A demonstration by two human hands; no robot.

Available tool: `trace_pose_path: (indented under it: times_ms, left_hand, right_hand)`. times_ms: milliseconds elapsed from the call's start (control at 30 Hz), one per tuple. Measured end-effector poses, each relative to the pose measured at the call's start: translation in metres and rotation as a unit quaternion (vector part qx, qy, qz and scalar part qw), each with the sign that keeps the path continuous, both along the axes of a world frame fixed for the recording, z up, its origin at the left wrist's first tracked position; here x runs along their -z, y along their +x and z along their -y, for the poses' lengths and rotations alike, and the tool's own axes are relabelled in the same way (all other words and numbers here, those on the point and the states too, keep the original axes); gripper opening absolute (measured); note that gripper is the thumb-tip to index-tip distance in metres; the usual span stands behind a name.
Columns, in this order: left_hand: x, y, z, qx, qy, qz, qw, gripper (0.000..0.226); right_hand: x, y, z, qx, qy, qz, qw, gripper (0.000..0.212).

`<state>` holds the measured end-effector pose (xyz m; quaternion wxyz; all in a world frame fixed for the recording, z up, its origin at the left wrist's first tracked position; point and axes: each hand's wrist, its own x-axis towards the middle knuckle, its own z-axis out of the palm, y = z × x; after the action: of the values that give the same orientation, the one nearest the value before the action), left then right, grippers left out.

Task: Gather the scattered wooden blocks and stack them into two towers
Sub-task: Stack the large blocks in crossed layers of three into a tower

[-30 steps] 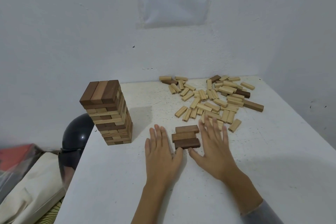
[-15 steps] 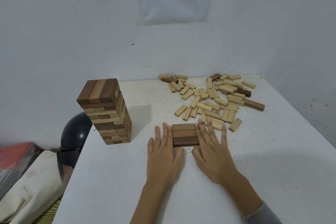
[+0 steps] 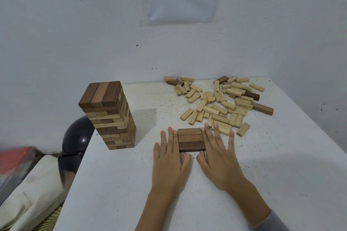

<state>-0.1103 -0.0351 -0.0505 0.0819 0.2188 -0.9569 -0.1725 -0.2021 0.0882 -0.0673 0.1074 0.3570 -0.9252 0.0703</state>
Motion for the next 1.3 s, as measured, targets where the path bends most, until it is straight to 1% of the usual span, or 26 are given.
trace_pose_path:
  times_ms: [167, 267, 300, 367, 433, 500, 533, 600, 667, 733, 800, 867, 1133, 1300]
  left_hand:
    - [-0.001, 0.001, 0.001, 0.001, 0.009, 0.004, 1.000, 0.081]
    - [-0.004, 0.000, 0.002, -0.008, 0.049, -0.001, 0.999, 0.079]
    - [-0.005, -0.001, 0.003, -0.006, 0.073, -0.009, 0.997, 0.079]
    - [-0.011, 0.000, 0.005, 0.017, 0.127, -0.035, 0.991, 0.080]
    - [-0.021, 0.001, 0.009, 0.048, 0.178, -0.063, 0.981, 0.077]
    - [-0.031, 0.003, 0.017, 0.086, 0.211, -0.078, 0.971, 0.064]
    - [-0.033, 0.003, 0.021, 0.104, 0.212, -0.085, 0.968, 0.058]
    - [-0.032, 0.001, 0.028, 0.131, 0.186, -0.101, 0.969, 0.050]
    - [-0.029, -0.002, 0.034, 0.143, 0.150, -0.103, 0.973, 0.042]
    - [-0.025, -0.004, 0.038, 0.152, 0.120, -0.090, 0.977, 0.039]
    - [-0.024, -0.005, 0.041, 0.158, 0.112, -0.089, 0.977, 0.035]
    - [-0.025, -0.005, 0.041, 0.158, 0.119, -0.096, 0.975, 0.031]
    - [-0.026, -0.004, 0.039, 0.143, 0.135, -0.113, 0.974, 0.038]
    - [-0.027, -0.005, 0.041, 0.154, 0.130, -0.099, 0.974, 0.031]
  right_hand:
    - [0.001, -0.001, -0.001, -0.002, -0.015, 0.012, 1.000, 0.067]
    - [-0.005, -0.003, -0.001, -0.011, -0.031, 0.038, 0.999, 0.073]
    - [-0.009, -0.004, -0.001, -0.021, -0.040, 0.053, 0.998, 0.078]
    - [-0.020, -0.007, 0.000, -0.049, -0.065, 0.125, 0.989, 0.084]
    - [-0.030, -0.011, 0.001, -0.089, -0.114, 0.177, 0.974, 0.077]
    - [-0.036, -0.016, 0.002, -0.131, -0.152, 0.200, 0.959, 0.062]
    - [-0.039, -0.018, 0.002, -0.150, -0.166, 0.206, 0.953, 0.054]
    - [-0.041, -0.024, 0.001, -0.175, -0.176, 0.214, 0.945, 0.039]
    - [-0.043, -0.029, 0.000, -0.189, -0.169, 0.207, 0.945, 0.031]
    - [-0.042, -0.031, -0.001, -0.198, -0.158, 0.193, 0.948, 0.032]
    - [-0.039, -0.033, -0.002, -0.206, -0.157, 0.188, 0.947, 0.034]
    - [-0.035, -0.035, -0.002, -0.209, -0.164, 0.194, 0.944, 0.036]
    - [-0.029, -0.036, -0.002, -0.189, -0.214, 0.200, 0.937, 0.040]
    - [-0.031, -0.035, -0.002, -0.193, -0.223, 0.205, 0.933, 0.039]
